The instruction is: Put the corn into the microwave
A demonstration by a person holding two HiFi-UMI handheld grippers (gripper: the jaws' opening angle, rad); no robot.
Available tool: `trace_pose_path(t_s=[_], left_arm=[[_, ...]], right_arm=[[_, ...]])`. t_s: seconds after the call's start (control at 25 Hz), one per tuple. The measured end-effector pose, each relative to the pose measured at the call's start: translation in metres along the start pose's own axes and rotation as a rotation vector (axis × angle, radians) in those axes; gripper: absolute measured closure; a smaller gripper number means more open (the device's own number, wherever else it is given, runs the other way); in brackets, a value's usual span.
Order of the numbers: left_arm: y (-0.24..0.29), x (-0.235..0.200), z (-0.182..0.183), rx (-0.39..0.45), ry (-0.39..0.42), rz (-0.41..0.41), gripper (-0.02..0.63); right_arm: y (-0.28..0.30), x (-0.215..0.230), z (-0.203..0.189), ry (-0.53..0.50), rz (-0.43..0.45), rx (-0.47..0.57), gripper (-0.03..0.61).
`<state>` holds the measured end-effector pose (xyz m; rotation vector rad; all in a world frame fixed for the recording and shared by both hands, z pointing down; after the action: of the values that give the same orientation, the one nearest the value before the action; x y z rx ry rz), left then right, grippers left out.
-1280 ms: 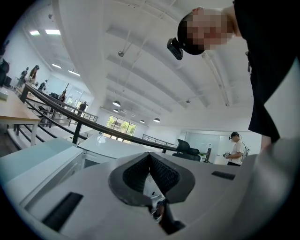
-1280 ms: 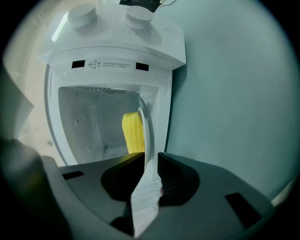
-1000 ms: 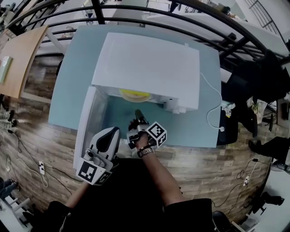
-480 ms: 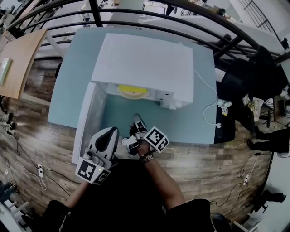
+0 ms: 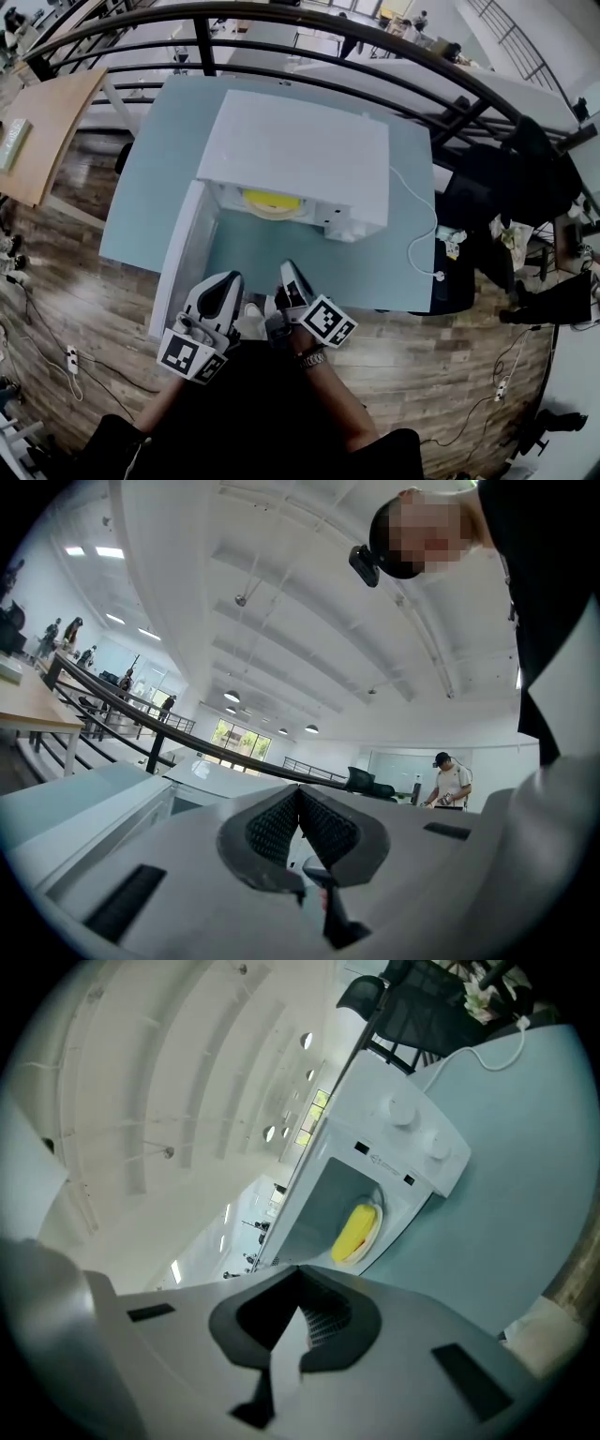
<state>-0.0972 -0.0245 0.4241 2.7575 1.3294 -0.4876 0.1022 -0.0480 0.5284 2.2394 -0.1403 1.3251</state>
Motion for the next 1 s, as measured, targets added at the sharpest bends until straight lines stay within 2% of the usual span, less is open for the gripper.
trace_pose_path(t_s=[0.08,0.44,0.8,1.0], left_arm=[[-0.001,0.002,0.001,-0.001,0.003,0.002,0.611],[-0.006,0.014,0.003,-0.004,0.030,-0.005,0.611],[-0.006,0.018,0.004,-0.013,0.055,-0.011,0.611],[-0.006,0.019,0.006,-0.013,0.067,-0.005,0.611]], right_arm=[[-0.014,-0.008,0.005,-0.067,-0.004,0.037,0.569],[-0.072,-0.056,0.017,-0.482,-0.009,0.210,0.569],[-0.097,-0.079,0.020,-0.682,-0.016,0.346,0.569],[-0.108,-0.077,0.022,-0.693,-0.021,0.398,0.569]])
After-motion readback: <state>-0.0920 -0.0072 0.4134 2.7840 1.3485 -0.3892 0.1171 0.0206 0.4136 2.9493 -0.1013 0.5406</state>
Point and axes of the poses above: the fingertips, and each gripper's own axes: y forward along the fingers, x to its right, z out of its top, the point moved 9 cm from there along -y, backward along the fingers, and after that the axes turned 11 degrees about -z, right-handed, at the moved point
